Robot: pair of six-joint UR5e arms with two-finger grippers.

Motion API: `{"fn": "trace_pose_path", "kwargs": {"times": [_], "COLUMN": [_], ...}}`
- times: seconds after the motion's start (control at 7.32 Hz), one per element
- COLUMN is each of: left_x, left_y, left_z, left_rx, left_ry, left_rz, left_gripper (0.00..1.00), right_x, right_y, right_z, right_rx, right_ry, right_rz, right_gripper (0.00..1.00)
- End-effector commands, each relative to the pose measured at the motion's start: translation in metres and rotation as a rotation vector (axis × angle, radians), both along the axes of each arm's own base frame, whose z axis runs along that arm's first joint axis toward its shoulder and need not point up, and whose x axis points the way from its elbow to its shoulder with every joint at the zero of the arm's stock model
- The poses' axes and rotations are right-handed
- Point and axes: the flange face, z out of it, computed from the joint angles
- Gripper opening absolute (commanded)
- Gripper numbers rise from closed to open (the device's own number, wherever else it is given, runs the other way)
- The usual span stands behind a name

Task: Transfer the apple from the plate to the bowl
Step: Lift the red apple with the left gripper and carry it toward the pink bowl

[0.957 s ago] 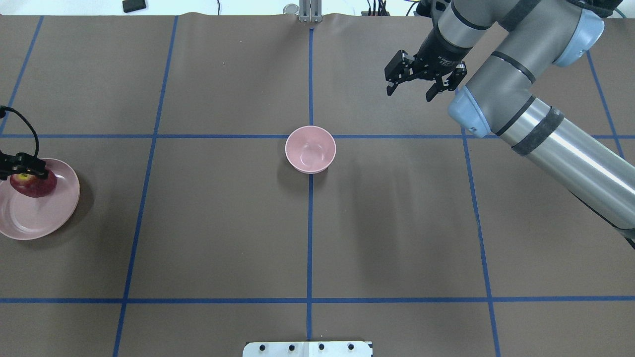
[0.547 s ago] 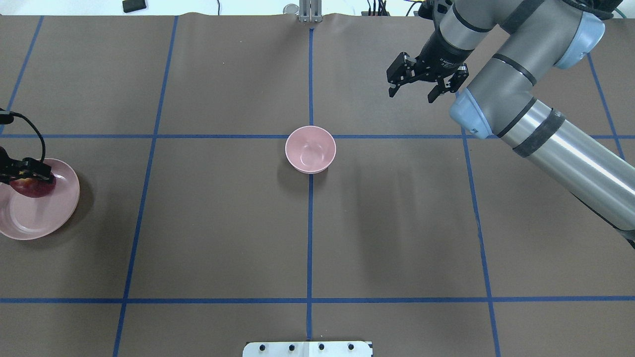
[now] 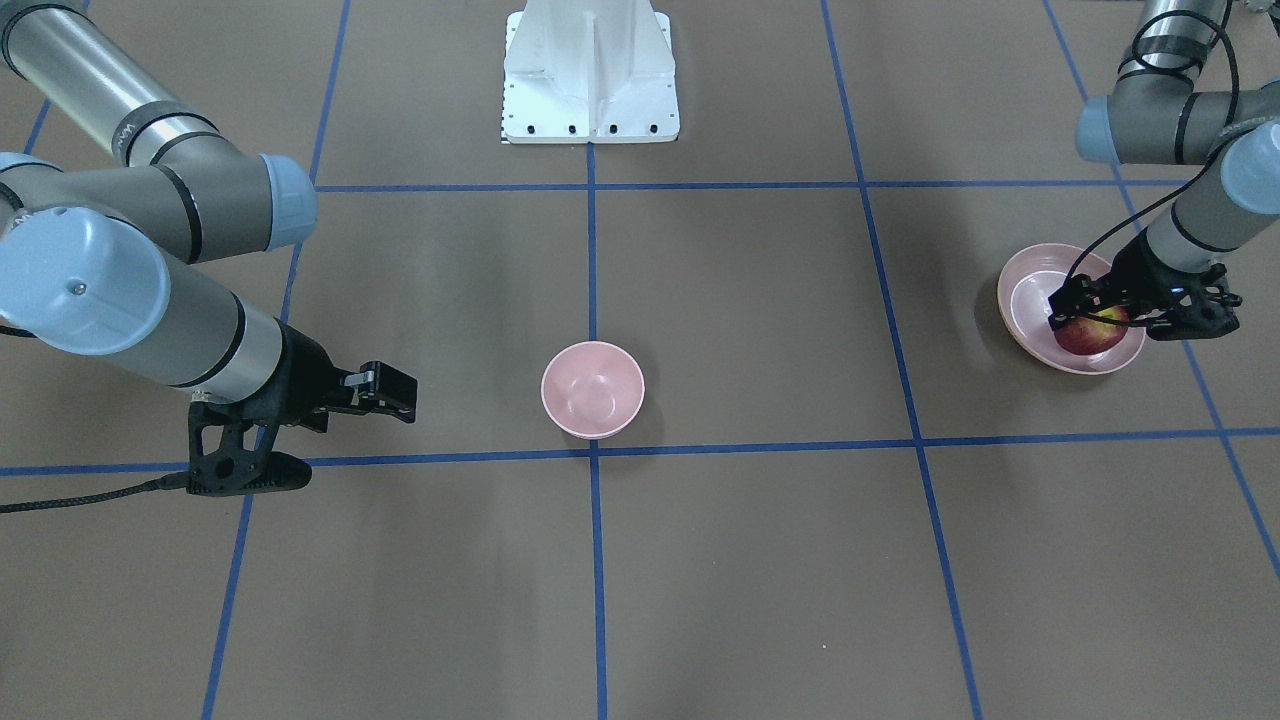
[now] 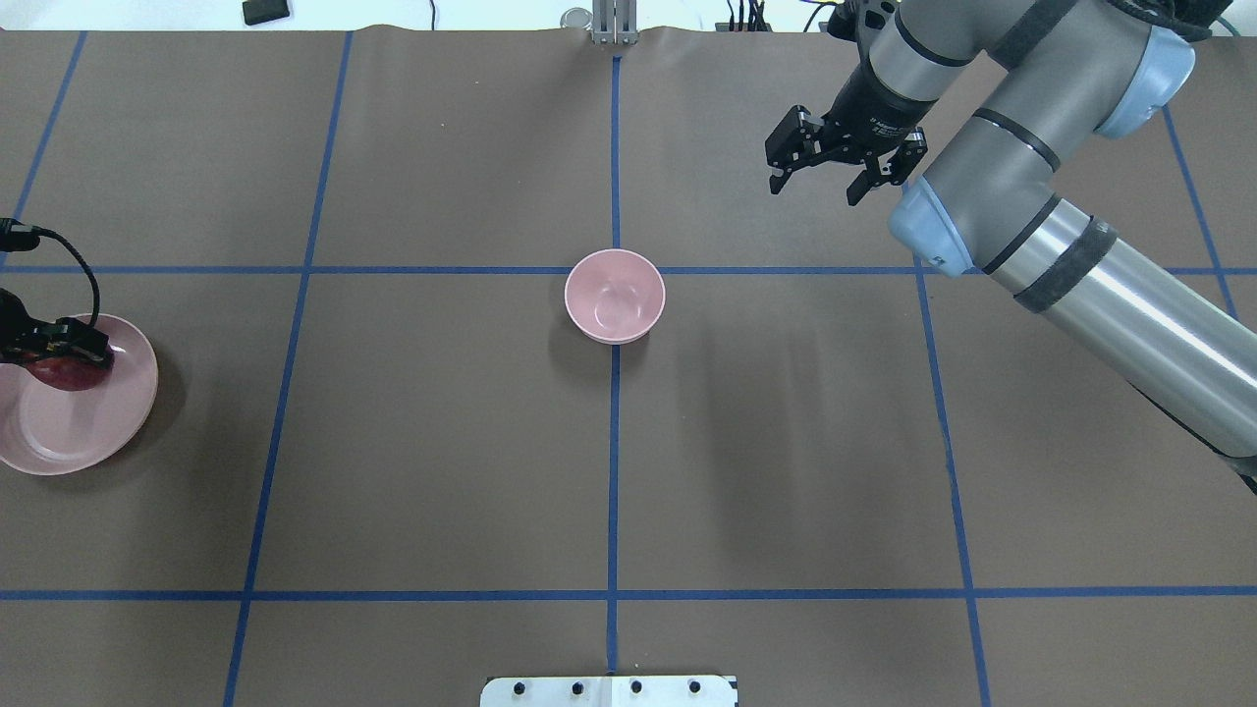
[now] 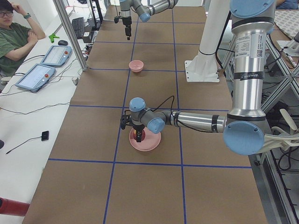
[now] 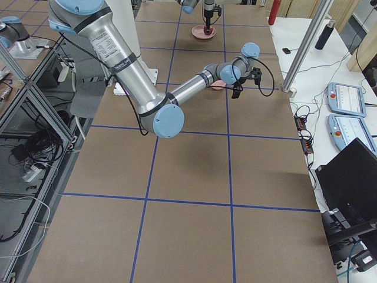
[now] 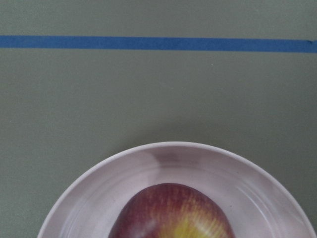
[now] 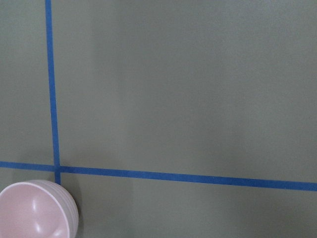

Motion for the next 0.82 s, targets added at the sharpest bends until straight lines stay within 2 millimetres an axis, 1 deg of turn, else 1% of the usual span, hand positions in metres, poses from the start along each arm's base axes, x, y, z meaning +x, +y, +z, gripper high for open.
{"fn": "trace_pose_path", "kwargs": {"times": [0.0,0.14,0.27,0.41,0.55,0.68], "left_x": [-0.005,-0.016,-0.036,-0.035,-0.023,-0.010], "left_y": [0.001,0.001,0.002,-0.001,-0.022,-0.040], "left_z": [-0.013,-0.029,-0.046,-0.080,-0.139,-0.190], "left_rx": [0.018,0.041,0.055,0.036,0.021,0.019], "left_ry": [0.016,0.035,0.047,0.045,0.041,0.049], "left_rz": [-0.004,-0.020,-0.056,-0.053,-0.063,-0.063], "left_gripper": [0.13,0.00,0.00,0.00,0.00,0.00], "right_x": [0.002,0.002,0.005,0.012,0.047,0.067], "right_y": [0.002,0.003,0.006,0.012,0.003,0.003], "right_z": [0.005,0.003,0.000,0.007,0.021,0.044], "right_rx": [-0.005,-0.003,-0.004,-0.003,-0.012,-0.015], "right_ry": [0.001,-0.004,-0.010,-0.006,-0.005,0.009], "right_rz": [0.001,-0.002,-0.001,0.007,0.044,0.055], "right_gripper": [1.00,1.00,1.00,1.00,1.00,1.00]}}
